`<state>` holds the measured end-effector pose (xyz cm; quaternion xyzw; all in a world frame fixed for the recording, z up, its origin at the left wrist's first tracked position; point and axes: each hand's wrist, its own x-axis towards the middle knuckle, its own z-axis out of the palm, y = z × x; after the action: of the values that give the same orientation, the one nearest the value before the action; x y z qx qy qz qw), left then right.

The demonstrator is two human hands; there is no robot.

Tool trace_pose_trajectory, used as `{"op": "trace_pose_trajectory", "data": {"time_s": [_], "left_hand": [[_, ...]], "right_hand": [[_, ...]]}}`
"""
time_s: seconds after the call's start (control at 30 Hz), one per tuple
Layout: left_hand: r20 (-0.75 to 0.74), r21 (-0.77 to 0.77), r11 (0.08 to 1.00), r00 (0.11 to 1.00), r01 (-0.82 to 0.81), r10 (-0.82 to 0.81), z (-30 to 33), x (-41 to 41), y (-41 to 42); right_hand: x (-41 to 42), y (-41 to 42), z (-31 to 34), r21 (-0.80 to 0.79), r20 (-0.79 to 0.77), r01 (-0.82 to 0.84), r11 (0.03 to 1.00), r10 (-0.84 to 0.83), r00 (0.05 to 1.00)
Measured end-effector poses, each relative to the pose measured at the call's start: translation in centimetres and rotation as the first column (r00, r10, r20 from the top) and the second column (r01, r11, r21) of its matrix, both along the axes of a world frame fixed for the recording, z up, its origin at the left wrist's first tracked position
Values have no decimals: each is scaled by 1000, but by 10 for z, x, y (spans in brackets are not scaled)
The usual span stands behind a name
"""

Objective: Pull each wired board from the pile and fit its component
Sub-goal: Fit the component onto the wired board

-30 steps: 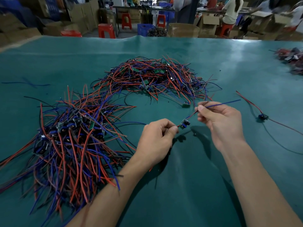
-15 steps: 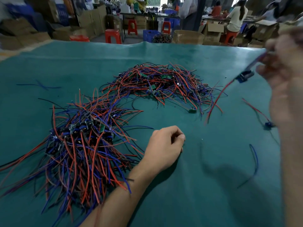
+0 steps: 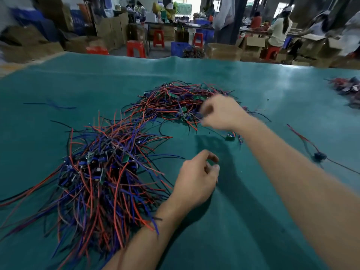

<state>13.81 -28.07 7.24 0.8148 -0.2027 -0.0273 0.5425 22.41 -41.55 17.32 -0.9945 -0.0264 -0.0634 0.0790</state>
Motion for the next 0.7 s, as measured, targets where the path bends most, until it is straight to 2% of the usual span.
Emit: {"op": "trace_pose_trajectory", "data": {"time_s": [0.1,0.23,0.3,0.37,0.4,0.53,0.63,0.7], "left_hand": [[-3,-9,999,999,-32,32,0,0,-1],[-44,-43,996,996,-78,76,-1,1,-2],[-83,-105,989,992,-101,93,-2,2,-3],[-120,-161,979,987,-128,109,-1,3,-2],[-128,-171,976,985,-138,117,-1,3,-2],[-98,-169,960,973,-224,210,-2,8,2],[-112,-212,950,971,-229,209,-3,7,2],[-102,-208,949,970,-236,219,-4,8,1]], "right_hand": [[-20,-36,-40,-205,-155,190,960,-224,962],[-28,-43,-57,17,-27,251,968,-251,968],[-44,-38,-58,213,63,209,955,-226,972],[-61,-24,-57,422,184,90,902,-182,966],[-72,-13,-58,476,237,10,879,-139,961],[-104,13,-69,421,317,-215,881,79,945],[-106,8,-71,499,320,-246,831,87,943],[-105,5,-72,481,307,-214,850,65,949]]}}
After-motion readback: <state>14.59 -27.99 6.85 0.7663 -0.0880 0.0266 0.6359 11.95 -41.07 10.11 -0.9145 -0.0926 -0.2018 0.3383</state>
